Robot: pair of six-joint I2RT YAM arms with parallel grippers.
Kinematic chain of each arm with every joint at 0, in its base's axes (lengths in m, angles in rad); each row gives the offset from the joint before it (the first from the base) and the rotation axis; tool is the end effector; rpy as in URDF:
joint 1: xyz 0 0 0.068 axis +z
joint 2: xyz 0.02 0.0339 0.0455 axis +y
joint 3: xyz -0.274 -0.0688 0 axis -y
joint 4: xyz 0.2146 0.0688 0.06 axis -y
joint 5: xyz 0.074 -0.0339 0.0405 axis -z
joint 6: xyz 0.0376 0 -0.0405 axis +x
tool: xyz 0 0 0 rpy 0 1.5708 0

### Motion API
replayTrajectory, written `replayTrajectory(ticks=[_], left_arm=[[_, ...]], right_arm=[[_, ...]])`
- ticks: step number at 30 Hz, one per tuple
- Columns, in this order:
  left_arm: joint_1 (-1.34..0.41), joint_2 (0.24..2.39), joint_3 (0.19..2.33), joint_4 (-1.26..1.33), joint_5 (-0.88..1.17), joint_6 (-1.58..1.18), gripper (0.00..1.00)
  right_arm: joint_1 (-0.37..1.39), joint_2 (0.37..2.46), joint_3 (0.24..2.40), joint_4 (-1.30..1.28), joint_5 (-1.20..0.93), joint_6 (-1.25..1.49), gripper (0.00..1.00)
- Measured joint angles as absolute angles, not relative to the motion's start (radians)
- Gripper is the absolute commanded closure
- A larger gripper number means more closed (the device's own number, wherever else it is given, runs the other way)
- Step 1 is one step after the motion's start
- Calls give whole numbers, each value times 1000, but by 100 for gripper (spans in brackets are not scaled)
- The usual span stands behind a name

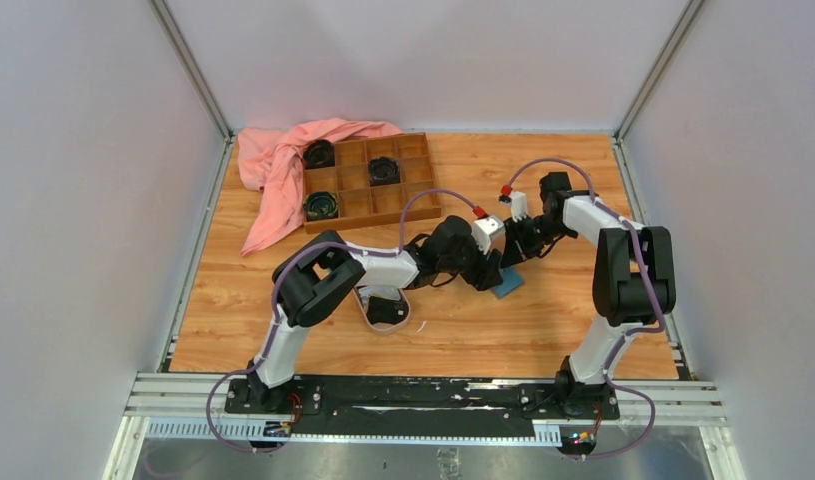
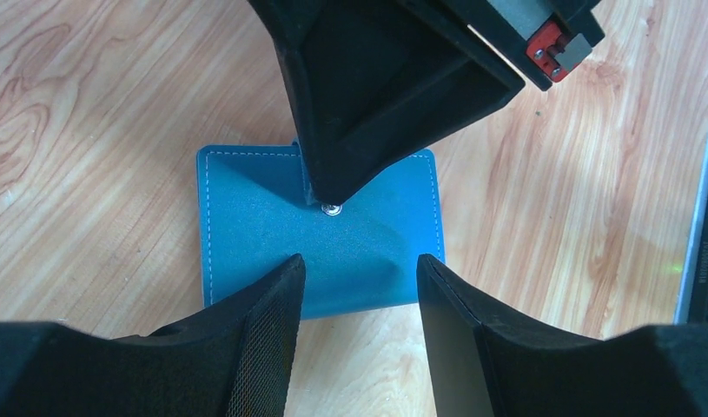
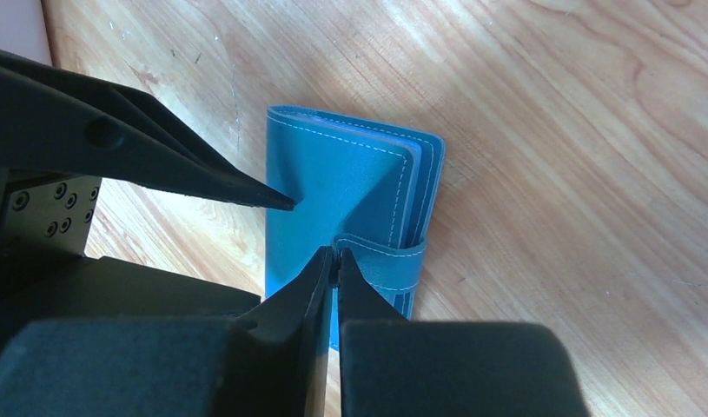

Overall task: Put the credit cards into the card holder
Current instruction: Close the card holder at the center of the board.

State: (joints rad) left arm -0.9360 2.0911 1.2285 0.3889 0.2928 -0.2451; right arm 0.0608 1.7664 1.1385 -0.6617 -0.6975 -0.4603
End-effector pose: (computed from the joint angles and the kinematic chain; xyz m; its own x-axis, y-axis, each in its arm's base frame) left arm 0.2518 -0.3601 0.1771 -0.4865 0.2688 -0.8313 0.8300 0.4393 -0.3437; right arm 0.3087 0.0430 0.2060 -0.7594 -0.3873 -0.5227 -0.6271 0.6498 0.4296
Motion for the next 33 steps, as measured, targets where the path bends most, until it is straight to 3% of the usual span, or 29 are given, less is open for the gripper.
replayTrajectory(ticks=[7,26,33], left_arm=[[-913,2096,1223,404,345,-281,44],[-897,2098,1212,426,379,-319,44],[-895,2099,1212,427,384,-323,44]], right_arm=[[64,1766,1140,-675,-696,-454,81],[63,1745,1140,-685,-728,-440,80],[63,1745,1139,-689,-730,-434,93]])
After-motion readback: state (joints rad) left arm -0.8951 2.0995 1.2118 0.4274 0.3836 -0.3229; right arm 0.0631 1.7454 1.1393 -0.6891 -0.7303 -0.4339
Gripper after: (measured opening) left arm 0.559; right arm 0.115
